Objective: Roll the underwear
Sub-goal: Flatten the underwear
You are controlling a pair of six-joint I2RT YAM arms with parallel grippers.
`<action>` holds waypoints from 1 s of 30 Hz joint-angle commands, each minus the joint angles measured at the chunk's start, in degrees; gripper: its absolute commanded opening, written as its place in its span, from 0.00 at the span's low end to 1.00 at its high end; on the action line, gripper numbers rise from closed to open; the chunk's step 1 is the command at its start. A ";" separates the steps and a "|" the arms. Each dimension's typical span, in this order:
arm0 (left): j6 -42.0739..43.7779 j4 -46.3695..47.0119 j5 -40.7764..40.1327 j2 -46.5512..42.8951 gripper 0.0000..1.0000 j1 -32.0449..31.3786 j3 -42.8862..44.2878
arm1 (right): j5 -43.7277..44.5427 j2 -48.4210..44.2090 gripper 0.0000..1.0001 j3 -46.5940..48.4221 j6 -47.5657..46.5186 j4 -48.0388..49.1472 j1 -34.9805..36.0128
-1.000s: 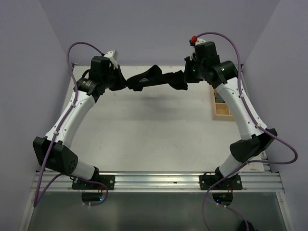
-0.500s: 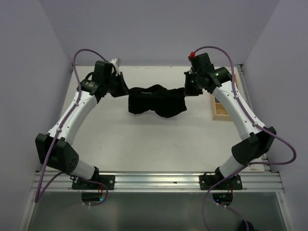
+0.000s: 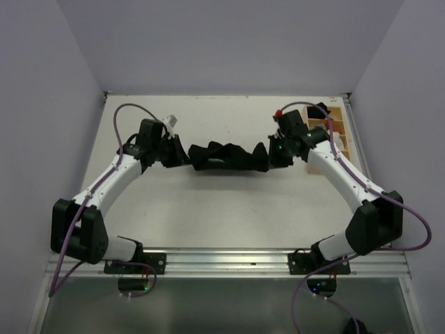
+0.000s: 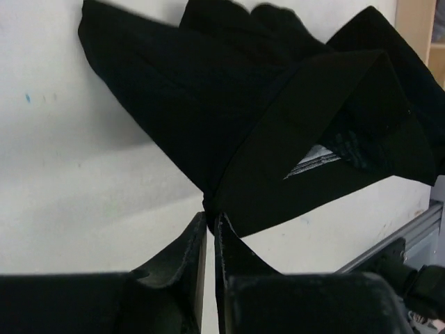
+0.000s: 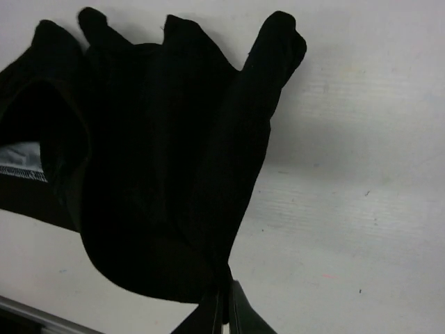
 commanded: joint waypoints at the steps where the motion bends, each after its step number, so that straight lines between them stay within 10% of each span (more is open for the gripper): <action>1: -4.03 8.65 3.47 -10.34 0.19 0.35 -15.20 | -6.64 -7.99 0.00 -17.65 4.50 8.45 -0.13; 8: -3.78 13.50 6.46 -15.03 0.34 0.17 -27.72 | -12.10 -10.90 0.00 -35.03 7.41 20.41 0.04; 13: 1.32 13.67 4.45 -10.48 0.53 -3.69 -22.19 | -11.75 -12.48 0.00 -38.46 8.73 21.47 0.04; 30: 11.17 16.66 -13.66 7.29 0.63 -21.18 -7.87 | -10.34 -16.27 0.00 -42.86 8.99 20.33 0.04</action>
